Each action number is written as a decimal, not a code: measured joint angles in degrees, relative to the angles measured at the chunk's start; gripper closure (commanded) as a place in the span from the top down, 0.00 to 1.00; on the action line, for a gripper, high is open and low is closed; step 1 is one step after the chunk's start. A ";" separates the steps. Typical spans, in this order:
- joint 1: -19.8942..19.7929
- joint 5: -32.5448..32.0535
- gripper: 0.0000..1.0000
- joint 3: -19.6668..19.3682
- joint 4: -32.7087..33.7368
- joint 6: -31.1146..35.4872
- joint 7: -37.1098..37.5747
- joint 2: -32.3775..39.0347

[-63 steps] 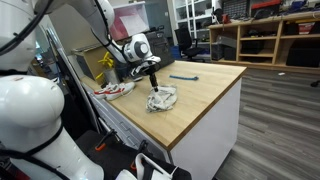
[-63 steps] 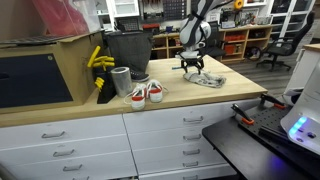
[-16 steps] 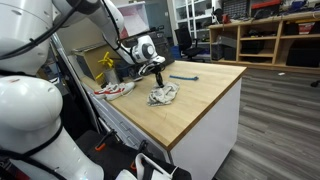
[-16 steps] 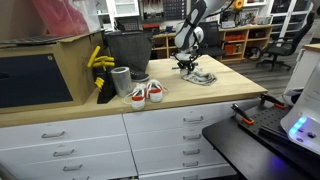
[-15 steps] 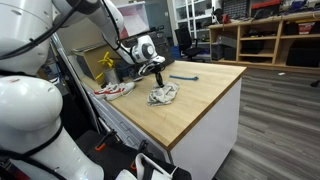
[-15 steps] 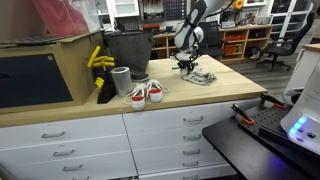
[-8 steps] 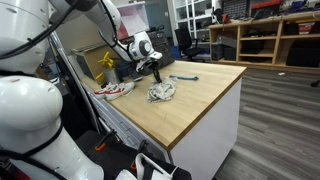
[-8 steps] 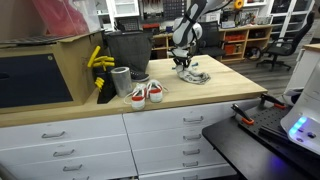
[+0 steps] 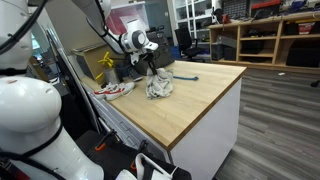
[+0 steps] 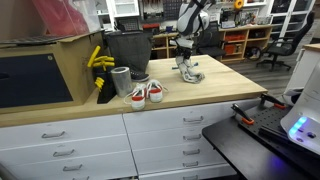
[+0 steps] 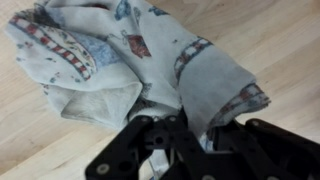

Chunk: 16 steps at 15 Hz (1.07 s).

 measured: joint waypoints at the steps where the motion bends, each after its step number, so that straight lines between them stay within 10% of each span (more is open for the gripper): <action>1: -0.49 0.45 0.04 0.39 -2.15 0.59 -1.38 -1.50; 14: -5.87 6.53 0.04 1.67 -22.56 5.00 -13.66 -11.06; 16: -5.95 6.48 0.41 1.19 -24.09 5.48 -13.66 -11.09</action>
